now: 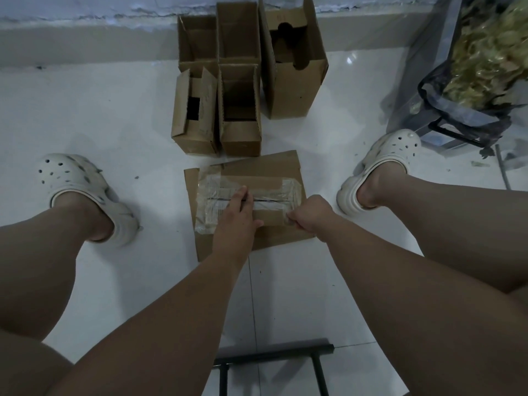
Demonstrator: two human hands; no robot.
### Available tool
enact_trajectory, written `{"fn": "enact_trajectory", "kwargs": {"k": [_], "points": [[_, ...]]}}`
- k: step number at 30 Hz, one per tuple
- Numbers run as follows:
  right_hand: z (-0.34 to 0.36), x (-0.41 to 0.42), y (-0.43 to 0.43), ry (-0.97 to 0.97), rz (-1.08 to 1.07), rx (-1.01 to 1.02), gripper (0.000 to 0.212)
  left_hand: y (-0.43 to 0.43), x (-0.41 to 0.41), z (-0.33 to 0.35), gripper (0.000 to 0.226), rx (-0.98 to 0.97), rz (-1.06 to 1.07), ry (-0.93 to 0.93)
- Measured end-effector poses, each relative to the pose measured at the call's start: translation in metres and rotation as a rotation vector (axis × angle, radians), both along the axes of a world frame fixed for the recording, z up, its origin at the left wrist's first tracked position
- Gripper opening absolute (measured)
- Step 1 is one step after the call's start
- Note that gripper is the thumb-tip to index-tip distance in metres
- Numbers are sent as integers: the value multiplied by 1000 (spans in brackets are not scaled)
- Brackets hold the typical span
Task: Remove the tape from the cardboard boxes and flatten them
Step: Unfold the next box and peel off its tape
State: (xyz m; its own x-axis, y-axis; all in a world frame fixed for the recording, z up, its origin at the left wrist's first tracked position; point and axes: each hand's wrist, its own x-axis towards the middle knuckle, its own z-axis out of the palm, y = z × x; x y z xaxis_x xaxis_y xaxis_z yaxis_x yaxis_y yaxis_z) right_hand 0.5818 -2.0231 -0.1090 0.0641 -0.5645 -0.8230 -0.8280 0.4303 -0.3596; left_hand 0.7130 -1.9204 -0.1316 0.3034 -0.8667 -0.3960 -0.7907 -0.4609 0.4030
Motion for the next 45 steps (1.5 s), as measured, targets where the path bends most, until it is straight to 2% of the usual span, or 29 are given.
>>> {"fn": "enact_trajectory", "kwargs": {"k": [4, 6, 9, 16, 18, 21, 25, 29, 33, 39, 45], "points": [[-5, -5, 35, -284, -352, -21, 25, -1, 0, 0, 67, 22, 29, 10], [-9, -5, 48, -283, -276, -154, 26, -1, 0, -1, 67, 29, 41, 16], [-12, -3, 52, -99, -2, -396, 22, -4, 0, -2, 68, 24, 40, 18], [-6, -2, 61, -58, -100, -552, 13, -2, 2, -6, 68, 21, 29, 2], [-5, 2, 56, -26, -177, -537, 12, -1, 2, -7, 68, 22, 25, -2], [-4, 3, 49, -2, -177, -512, 10, -3, 0, -7, 68, 15, 22, -1], [-7, 1, 52, -87, -155, -482, 5, -3, 0, -5, 69, 21, 22, 5], [-9, -2, 50, -115, -206, -468, 13, -3, 2, -3, 69, 16, 26, 8], [-12, -8, 46, -159, -148, -436, 22, -4, 4, -2, 69, 11, 16, 16], [-18, -14, 39, -206, -286, -223, 23, -1, 3, -3, 69, 2, 25, 4], [-19, -22, 37, -450, -599, 92, 34, -1, 4, -3, 68, -8, 13, 8]]}}
